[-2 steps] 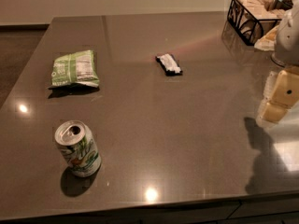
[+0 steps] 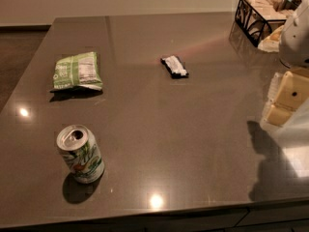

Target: Move 7up can near rxbar blueberry

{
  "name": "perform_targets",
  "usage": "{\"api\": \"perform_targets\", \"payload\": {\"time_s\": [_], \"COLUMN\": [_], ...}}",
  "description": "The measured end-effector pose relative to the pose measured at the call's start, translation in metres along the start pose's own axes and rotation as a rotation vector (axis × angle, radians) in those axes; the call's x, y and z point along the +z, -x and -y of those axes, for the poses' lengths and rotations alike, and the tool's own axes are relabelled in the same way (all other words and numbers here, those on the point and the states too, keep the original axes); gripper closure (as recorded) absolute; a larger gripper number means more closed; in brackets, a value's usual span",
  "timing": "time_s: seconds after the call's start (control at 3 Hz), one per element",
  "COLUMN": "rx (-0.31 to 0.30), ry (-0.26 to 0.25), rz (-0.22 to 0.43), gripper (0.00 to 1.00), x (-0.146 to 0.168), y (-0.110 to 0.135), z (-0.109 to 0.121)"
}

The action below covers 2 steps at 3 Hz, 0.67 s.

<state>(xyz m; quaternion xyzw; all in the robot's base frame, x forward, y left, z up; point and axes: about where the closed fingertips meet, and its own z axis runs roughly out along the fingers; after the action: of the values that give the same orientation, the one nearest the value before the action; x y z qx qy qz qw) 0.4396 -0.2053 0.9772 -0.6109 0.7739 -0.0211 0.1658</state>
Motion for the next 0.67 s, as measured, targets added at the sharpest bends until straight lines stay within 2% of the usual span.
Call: {"api": "perform_targets", "payload": {"time_s": [0.33,0.67], "rx": [-0.06,-0.124], "ry": [0.033,0.075], "rz": [0.09,0.209], "gripper": [0.0,0.0], "x": [0.01,0.023], "y": [0.032,0.076], "z": [-0.014,-0.039]}}
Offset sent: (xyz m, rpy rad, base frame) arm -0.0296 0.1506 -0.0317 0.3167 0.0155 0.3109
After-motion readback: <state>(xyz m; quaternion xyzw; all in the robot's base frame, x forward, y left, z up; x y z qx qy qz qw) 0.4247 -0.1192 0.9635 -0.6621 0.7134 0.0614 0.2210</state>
